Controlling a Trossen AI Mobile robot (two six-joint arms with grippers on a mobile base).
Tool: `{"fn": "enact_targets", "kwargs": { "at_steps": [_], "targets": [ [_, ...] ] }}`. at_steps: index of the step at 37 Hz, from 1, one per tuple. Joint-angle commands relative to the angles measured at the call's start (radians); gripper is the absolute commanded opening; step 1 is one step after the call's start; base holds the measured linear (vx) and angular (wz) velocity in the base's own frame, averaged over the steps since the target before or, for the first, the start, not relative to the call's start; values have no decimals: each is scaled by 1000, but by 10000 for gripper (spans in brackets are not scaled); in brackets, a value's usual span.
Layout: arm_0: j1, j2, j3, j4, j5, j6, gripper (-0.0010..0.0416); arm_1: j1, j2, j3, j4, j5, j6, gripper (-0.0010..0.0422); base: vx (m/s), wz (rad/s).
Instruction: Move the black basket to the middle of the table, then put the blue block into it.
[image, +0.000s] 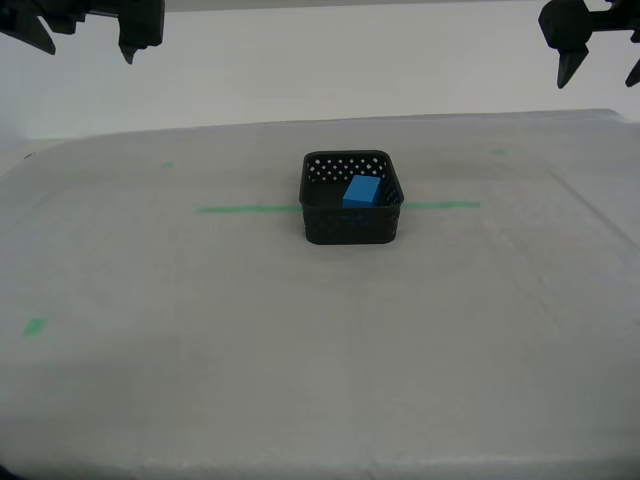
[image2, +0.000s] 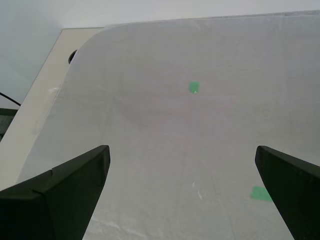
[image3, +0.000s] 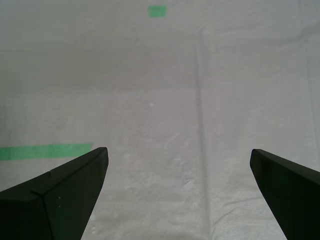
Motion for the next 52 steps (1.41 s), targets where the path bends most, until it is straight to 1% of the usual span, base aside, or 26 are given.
{"fn": "enact_targets", "kwargs": {
  "at_steps": [1, 52],
  "targets": [
    [0, 0, -1, 1, 2, 0, 398, 0, 0, 0, 1, -2, 2, 400, 0, 0],
    [0, 0, -1, 1, 2, 0, 399, 0, 0, 0, 1, -2, 2, 400, 0, 0]
  ]
}}
